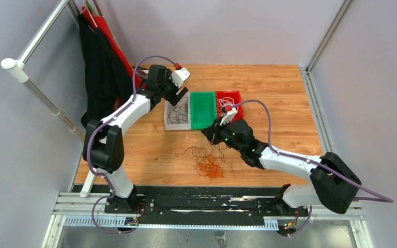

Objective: Untangle the cables

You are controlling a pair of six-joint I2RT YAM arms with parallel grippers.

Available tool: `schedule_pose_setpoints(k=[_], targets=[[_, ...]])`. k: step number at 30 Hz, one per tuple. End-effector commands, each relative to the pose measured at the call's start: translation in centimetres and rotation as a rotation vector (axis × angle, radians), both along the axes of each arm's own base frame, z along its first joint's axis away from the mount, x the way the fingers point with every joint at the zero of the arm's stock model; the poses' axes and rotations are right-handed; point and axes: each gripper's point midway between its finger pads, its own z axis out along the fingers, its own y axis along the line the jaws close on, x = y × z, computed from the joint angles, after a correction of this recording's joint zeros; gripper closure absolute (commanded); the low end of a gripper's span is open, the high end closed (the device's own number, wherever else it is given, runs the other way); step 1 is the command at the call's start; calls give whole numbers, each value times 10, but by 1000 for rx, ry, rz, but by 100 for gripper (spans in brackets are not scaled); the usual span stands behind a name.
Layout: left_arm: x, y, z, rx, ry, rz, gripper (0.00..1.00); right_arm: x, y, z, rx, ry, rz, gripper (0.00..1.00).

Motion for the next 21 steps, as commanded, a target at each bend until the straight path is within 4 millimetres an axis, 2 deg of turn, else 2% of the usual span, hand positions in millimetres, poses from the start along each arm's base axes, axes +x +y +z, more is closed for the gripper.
schedule_pose_setpoints(k=[1,5,8,10,12,14,16,19,21], targets=[[-34,-22,15,-42,59,-193,19,3,-4,10,18,-12,-6,99],[-65,-38,6,-96,172,-293,18,4,-2,14,24,-16,-3,99],[-94,-46,18,-151,246,-373,17,8,3,26,37,-26,3,99],[-124,-49,32,-196,284,-451,12,12,7,41,60,-38,13,99],[-159,-53,43,-257,328,-528,1,17,11,60,87,-55,15,99],[-195,-61,54,-355,367,-615,2,21,15,79,121,-73,11,100],[-221,-67,58,-410,401,-661,2,26,20,95,152,-81,6,100],[-244,-76,62,-432,434,-700,2,34,26,112,201,-59,-23,99],[-251,-84,61,-396,412,-719,2,41,28,120,227,-38,-57,99]])
